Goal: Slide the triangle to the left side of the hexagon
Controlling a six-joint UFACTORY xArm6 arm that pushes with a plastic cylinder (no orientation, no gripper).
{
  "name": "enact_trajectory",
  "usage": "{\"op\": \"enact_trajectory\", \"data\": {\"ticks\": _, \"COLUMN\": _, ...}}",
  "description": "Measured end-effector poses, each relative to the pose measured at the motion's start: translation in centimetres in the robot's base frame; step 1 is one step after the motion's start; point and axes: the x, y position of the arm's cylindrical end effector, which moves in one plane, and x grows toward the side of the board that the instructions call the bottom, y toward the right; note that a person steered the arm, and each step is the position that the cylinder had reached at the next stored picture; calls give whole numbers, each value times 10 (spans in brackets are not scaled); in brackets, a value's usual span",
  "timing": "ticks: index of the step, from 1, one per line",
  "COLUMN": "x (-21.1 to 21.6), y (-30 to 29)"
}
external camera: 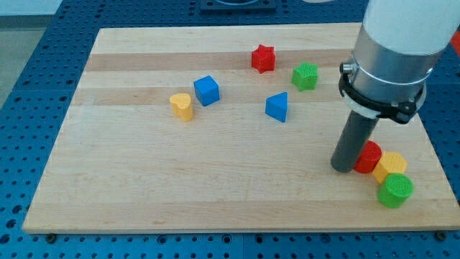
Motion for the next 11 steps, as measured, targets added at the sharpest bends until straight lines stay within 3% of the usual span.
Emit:
{"op": "enact_trajectory", "data": {"ticks": 3, "x": 0, "y": 16}}
{"op": "enact_trajectory", "data": {"ticks": 5, "x": -18, "y": -72}}
{"op": "enact_trajectory", "data": {"ticks": 7, "x": -71, "y": -139}}
{"op": "enact_trajectory", "data": {"ticks": 9, "x": -123, "y": -139}}
{"op": "enact_trajectory", "data": {"ticks": 11, "x": -137, "y": -113}}
